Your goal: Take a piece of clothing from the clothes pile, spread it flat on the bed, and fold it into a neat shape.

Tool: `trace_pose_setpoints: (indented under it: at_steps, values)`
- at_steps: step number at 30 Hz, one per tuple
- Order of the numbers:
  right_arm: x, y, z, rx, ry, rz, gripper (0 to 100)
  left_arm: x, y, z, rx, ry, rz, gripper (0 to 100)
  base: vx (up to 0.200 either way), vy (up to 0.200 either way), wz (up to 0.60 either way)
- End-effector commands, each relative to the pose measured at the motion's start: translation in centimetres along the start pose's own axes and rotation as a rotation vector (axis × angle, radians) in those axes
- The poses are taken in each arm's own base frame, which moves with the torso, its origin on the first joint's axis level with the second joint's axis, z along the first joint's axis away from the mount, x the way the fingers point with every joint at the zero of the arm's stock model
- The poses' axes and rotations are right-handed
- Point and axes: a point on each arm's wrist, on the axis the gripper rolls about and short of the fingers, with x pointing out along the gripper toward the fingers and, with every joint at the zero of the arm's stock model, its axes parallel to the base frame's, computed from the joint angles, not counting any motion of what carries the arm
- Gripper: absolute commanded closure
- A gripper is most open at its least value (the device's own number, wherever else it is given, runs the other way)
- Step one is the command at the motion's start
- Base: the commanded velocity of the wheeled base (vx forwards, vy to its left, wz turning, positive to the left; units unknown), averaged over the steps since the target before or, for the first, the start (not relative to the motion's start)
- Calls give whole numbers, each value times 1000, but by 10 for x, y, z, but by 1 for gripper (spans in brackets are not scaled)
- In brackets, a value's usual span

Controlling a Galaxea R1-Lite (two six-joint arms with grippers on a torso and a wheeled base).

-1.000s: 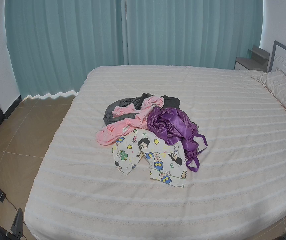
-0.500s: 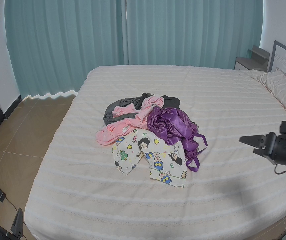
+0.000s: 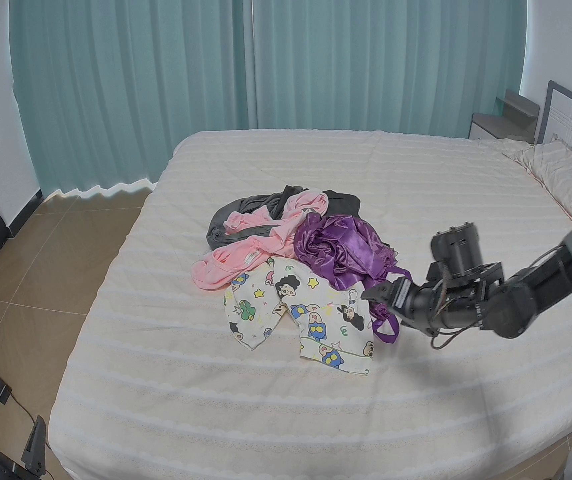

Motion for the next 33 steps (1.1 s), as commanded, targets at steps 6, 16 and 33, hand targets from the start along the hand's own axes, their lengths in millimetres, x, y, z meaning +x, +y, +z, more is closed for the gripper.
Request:
trace_pose_setpoints:
  at_steps: [6,16,33]
  values:
    - [97,-16,-49,-65,72,-108,0,0,0,-5,0,0,0,0,0,0,0]
    - [102,-22,-53,-71,75,-129,0,0,0,-5,0,2,0,0,0,0,0]
    - [92,-10,-63,-131,56,-153,0,0,0,-5,0,0,0,0,0,0,0]
